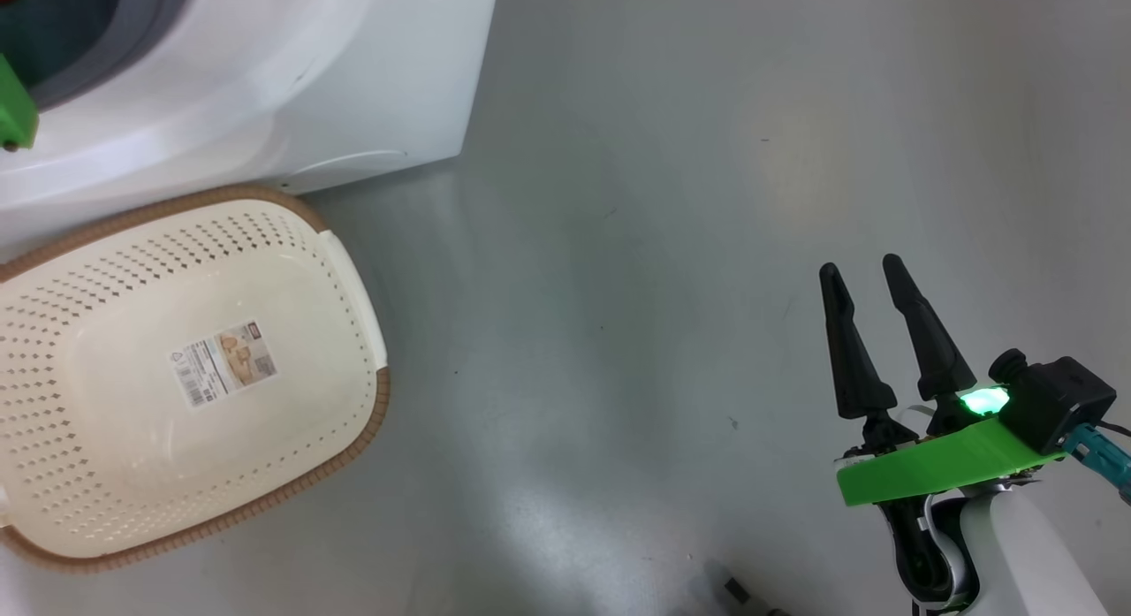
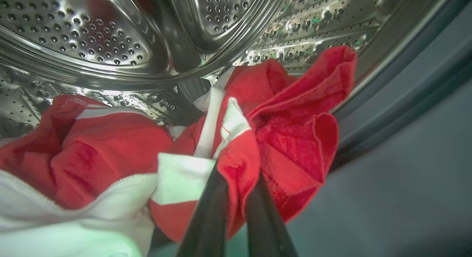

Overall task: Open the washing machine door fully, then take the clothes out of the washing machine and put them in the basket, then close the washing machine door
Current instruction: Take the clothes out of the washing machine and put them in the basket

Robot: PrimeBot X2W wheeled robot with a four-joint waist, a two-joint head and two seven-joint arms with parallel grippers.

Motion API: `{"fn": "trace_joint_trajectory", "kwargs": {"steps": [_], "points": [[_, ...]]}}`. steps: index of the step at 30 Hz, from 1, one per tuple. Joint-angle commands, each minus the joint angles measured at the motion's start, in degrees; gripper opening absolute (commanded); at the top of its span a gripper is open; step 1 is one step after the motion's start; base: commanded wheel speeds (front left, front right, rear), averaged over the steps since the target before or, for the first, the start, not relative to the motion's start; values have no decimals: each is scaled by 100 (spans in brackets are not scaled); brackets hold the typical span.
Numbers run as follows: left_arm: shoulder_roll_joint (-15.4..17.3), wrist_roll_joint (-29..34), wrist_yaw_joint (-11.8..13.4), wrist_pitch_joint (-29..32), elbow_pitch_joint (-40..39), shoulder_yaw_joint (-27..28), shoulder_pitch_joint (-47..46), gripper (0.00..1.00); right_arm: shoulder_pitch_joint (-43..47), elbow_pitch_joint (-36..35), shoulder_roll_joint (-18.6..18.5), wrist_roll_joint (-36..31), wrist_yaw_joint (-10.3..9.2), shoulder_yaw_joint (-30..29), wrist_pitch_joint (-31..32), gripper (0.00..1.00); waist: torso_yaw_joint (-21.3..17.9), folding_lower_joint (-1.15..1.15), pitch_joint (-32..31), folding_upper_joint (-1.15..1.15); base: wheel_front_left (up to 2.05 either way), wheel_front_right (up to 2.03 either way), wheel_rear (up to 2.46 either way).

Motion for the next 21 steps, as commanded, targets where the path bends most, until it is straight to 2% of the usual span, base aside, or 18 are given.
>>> {"fn": "trace_joint_trajectory", "kwargs": {"steps": [1, 5, 9, 14, 18, 21], "points": [[280, -120, 10, -158, -143, 68, 54, 0, 5, -128, -48, -16, 43, 84, -37, 100, 27, 0, -24, 0, 0, 0, 0], [222, -480, 10, -631, -212, 136, 224, 0, 18, -85, -48, -65, 43, 7, -37, 100, 140, 0, -142, 0, 0, 0, 0], [213, -690, 10, -808, -475, 376, 442, 0, 37, -61, -48, -122, 43, -70, -37, 100, 261, 0, -281, 0, 0, 0, 0], [244, -373, 31, -817, -1582, 1644, 1126, 0, 76, -28, -48, -193, 43, -138, -37, 100, 419, 0, -443, 0, 0, 0, 0], [-54, 289, 22, -818, -2471, 2649, 1998, 0, 142, -11, -48, -256, 43, -178, -37, 100, 535, 0, -575, 0, 0, 0, 0], [-413, 692, 15, -818, -3096, 3410, 2587, 0, 178, 5, -48, -296, 43, -216, -37, 100, 615, 0, -654, 0, 0, 0, 0]]}}
